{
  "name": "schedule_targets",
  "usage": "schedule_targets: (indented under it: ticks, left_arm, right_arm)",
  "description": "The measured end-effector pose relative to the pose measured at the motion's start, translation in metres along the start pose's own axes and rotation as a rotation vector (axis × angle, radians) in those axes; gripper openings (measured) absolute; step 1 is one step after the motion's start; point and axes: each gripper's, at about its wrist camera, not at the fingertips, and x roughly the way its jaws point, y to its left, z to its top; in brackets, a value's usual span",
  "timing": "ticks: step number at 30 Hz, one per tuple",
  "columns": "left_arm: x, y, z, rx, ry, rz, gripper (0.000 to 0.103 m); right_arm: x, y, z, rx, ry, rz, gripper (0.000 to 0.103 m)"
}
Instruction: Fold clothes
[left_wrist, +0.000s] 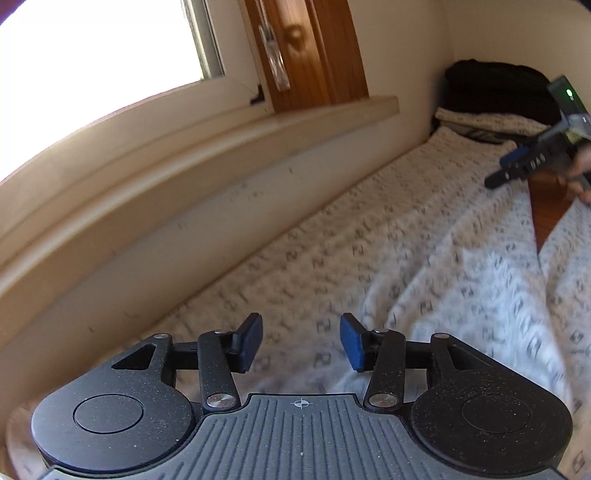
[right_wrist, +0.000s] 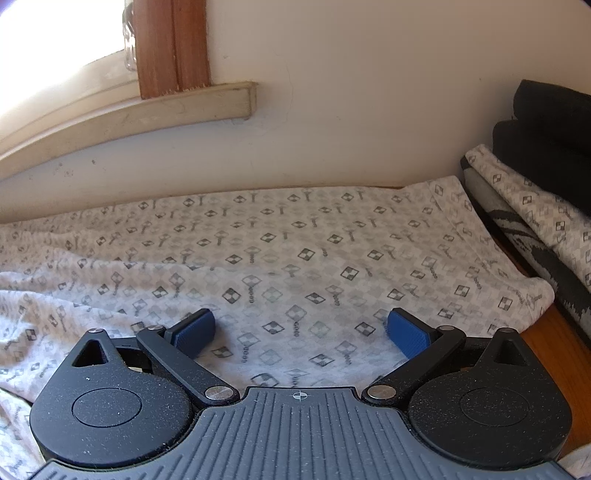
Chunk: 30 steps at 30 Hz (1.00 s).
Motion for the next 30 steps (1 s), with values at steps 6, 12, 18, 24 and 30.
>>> schedule_targets:
  ticks: [6,12,18,24,30]
  left_arm:
    - [-0.022,0.023,-0.004,-0.096,-0.021,-0.008,0.056]
    - [-0.098,0.038,-0.019,-0.174,-0.05,0.054,0.063]
    - [-0.179,0.073,-0.061,-0.265,-0.024,0.15,0.067]
    - [-0.202,0.093,-0.1,-0.335,0.03,0.14,0.063]
    - [-0.174,0.098,-0.114,-0.362,0.082,0.142,0.055]
  right_arm:
    - [0.009,-0.034,0.011,0.049,0.037,-0.074,0.099]
    - [0.001,-0.036,0.01,0.009,0.005,-0.137,0.099]
    - [-0.043,-0.009,-0.008,0.002,-0.116,-0.04,0.1]
    - [-0.04,0.0,-0.025,-0.022,-0.053,-0.002,0.101]
    - [-0.036,-0.012,-0.025,0.062,-0.025,0.009,0.101]
